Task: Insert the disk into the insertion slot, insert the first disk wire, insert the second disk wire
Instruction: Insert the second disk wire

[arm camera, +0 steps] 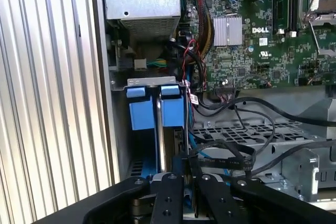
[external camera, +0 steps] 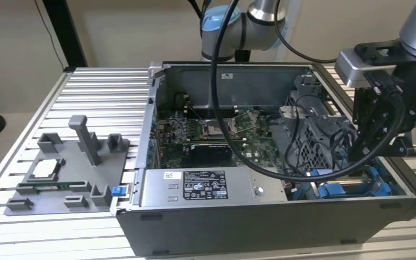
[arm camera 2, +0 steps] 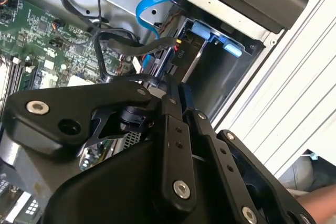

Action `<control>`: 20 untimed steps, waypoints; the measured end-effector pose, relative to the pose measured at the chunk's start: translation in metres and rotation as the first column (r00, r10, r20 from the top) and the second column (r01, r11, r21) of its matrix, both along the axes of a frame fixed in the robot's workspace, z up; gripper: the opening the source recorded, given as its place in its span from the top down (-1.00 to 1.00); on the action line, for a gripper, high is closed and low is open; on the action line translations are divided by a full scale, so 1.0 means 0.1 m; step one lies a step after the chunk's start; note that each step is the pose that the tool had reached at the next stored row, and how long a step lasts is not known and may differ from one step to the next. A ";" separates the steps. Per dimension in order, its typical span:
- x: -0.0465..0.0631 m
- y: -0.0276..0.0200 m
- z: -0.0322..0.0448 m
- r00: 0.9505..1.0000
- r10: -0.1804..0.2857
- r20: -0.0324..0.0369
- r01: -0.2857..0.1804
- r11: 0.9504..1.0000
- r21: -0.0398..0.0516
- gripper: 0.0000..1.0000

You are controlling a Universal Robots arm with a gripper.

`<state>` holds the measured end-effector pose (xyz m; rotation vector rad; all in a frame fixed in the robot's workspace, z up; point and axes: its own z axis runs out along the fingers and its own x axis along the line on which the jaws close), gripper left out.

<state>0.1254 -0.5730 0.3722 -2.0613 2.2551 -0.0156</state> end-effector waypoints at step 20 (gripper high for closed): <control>0.00 -0.009 -0.177 1.000 0.000 0.006 0.000 1.000 0.008 1.00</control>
